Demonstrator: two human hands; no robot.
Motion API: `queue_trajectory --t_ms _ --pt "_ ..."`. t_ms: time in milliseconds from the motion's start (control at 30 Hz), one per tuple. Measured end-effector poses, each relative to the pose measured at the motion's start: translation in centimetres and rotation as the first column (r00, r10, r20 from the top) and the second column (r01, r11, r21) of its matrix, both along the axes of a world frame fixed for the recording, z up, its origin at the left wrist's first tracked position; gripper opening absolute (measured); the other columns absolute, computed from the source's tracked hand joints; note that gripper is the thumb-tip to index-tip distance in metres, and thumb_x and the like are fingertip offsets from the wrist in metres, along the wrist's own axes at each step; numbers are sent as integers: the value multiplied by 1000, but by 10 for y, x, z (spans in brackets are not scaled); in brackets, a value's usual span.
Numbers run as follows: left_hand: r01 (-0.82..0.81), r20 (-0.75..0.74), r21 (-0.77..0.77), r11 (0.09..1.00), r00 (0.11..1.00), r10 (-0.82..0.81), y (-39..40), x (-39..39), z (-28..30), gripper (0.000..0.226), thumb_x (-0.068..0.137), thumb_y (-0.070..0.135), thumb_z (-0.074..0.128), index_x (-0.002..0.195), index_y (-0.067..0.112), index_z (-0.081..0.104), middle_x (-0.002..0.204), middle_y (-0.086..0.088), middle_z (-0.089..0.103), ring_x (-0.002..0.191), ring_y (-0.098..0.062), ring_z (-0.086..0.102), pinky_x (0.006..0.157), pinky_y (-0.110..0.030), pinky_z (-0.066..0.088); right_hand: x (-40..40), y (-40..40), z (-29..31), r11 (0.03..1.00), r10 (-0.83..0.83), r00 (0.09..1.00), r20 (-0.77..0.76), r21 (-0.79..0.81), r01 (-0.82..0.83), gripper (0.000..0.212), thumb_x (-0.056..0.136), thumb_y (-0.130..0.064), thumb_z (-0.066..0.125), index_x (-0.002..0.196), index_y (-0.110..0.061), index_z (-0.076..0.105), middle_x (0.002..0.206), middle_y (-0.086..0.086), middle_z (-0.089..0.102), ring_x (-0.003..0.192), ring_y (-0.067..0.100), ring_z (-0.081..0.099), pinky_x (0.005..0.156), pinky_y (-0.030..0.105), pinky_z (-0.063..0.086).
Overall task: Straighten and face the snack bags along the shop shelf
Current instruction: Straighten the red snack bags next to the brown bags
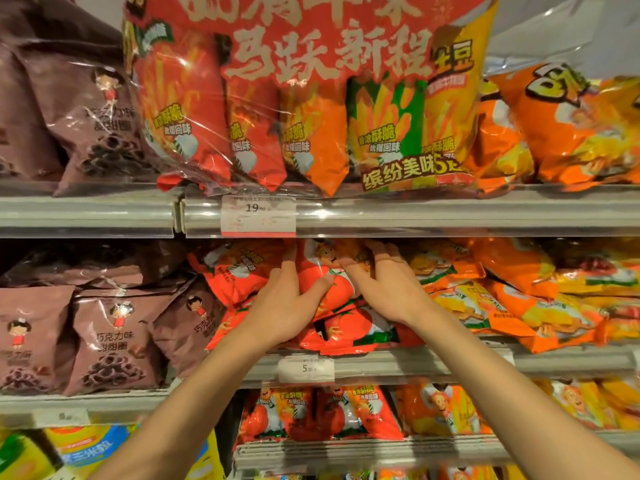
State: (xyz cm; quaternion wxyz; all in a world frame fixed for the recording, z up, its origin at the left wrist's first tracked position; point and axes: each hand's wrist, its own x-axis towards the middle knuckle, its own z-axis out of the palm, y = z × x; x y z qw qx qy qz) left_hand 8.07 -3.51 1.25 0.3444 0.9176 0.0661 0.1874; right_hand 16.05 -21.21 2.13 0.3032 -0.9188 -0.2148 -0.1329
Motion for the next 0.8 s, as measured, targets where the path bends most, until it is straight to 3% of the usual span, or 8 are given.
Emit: queue_trajectory --t_ms 100,200,333,367,467,567,733,800 --pt "64 -14 -66 996 998 -65 -5 14 3 62 93 59 54 138 18 43 127 -12 62 116 -32 59 98 -44 47 -2 -15 -1 998 -51 998 46 40 49 66 96 -60 46 148 -20 41 140 19 48 132 38 44 107 37 35" --pt "118 -33 -126 985 992 -123 -12 29 4 67 95 56 53 150 22 35 133 -6 60 123 -28 56 98 -34 43 -4 -31 -4 993 -118 988 94 -1 119 64 98 -59 46 144 -14 46 135 21 51 128 40 47 103 39 39" --pt "188 -39 -215 958 979 -201 -24 48 1 52 97 51 55 141 25 49 86 13 64 86 -10 63 75 -24 44 -5 -45 -4 972 -223 958 178 -27 232 64 98 -58 43 133 -6 55 122 26 57 115 44 54 93 43 44" --pt "201 -32 -231 952 976 -214 -27 51 0 48 97 49 55 139 26 50 85 16 64 83 -7 61 73 -21 44 -6 -47 -4 967 -242 952 190 -38 253 64 99 -58 42 133 -6 55 121 27 58 114 44 54 92 43 44" --pt "228 -23 -264 937 970 -242 -34 60 -3 51 98 49 52 144 30 46 115 7 65 110 -16 60 90 -27 41 -6 -49 -7 950 -287 933 219 -57 306 61 100 -54 42 133 -6 56 123 30 58 113 44 55 92 44 45" --pt "216 -45 -262 941 971 -235 -39 65 -6 61 96 56 49 152 34 37 137 1 58 129 -22 52 94 -25 33 -8 -47 -8 937 -326 913 247 -47 347 57 101 -50 42 128 -2 59 119 31 60 110 44 56 90 45 45" --pt "229 -12 -230 946 971 -238 -32 55 -7 63 97 59 47 154 34 35 140 4 57 133 -20 50 96 -23 32 -15 -43 -10 936 -327 895 302 -28 352 53 102 -44 46 125 1 62 116 32 62 107 46 56 91 46 45" --pt "230 16 -143 963 973 -230 -24 43 -5 64 99 56 47 155 29 33 140 3 57 131 -18 52 96 -22 32 -18 -42 -11 940 -320 880 351 3 341 48 101 -40 51 118 3 65 111 31 64 104 47 58 86 47 48"
